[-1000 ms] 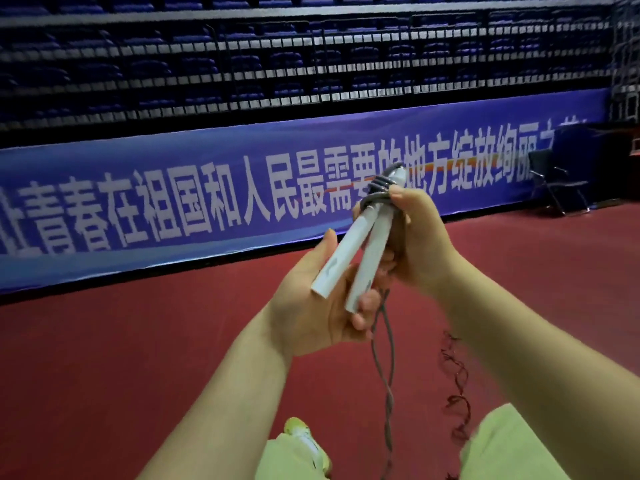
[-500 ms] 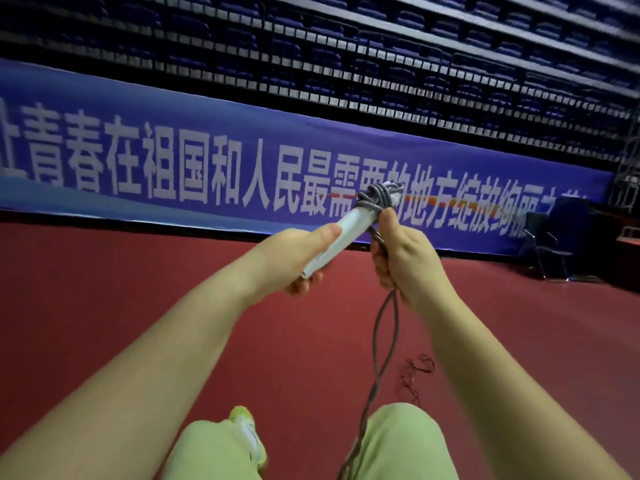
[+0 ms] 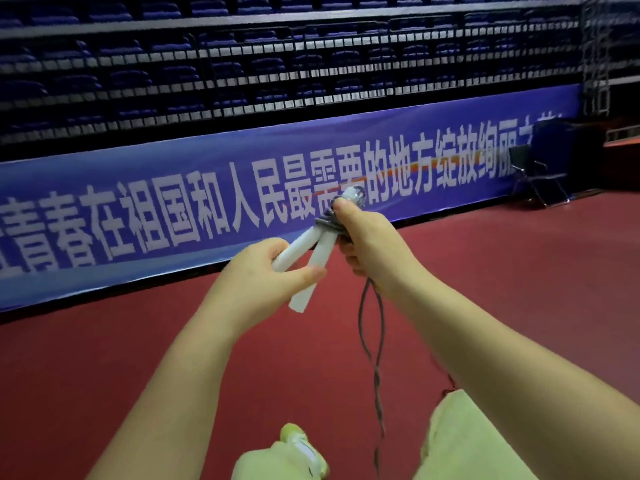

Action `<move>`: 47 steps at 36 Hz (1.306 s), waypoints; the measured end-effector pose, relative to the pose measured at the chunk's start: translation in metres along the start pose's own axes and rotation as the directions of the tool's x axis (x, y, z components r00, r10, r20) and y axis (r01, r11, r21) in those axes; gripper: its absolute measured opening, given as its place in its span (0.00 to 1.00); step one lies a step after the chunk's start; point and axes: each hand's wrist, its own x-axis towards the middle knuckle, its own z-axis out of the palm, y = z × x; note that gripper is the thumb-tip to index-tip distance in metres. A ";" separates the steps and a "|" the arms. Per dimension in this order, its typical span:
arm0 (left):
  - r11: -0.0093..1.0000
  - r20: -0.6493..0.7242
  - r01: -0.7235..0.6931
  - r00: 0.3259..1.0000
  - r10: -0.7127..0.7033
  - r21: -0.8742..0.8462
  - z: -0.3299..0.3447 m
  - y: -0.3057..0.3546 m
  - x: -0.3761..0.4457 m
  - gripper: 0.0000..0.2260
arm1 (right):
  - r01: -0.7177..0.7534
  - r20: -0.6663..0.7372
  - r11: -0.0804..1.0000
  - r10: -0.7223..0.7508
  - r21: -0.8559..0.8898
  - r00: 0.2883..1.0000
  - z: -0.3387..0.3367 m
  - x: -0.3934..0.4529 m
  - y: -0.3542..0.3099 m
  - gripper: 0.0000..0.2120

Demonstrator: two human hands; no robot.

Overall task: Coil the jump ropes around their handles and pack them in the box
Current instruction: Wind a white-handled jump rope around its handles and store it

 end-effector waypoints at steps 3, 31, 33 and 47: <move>0.992 0.177 0.004 0.984 0.019 -0.130 0.001 0.008 -0.002 0.09 | 0.031 0.003 0.999 -0.031 -0.018 1.000 0.000 -0.001 -0.003 0.18; 0.937 0.102 0.096 0.993 -0.065 -0.335 0.017 -0.004 -0.007 0.28 | -0.076 -0.027 0.986 0.073 -0.151 0.997 0.006 -0.001 0.000 0.31; 0.973 0.028 0.028 0.999 -0.022 -0.231 0.013 -0.004 -0.003 0.24 | -0.103 0.001 0.994 0.103 -0.033 0.995 0.008 -0.001 -0.001 0.31; 0.991 -0.089 -0.090 0.991 0.099 0.094 0.018 0.008 -0.002 0.14 | -0.153 0.037 0.985 0.151 0.077 0.988 0.001 -0.003 -0.002 0.20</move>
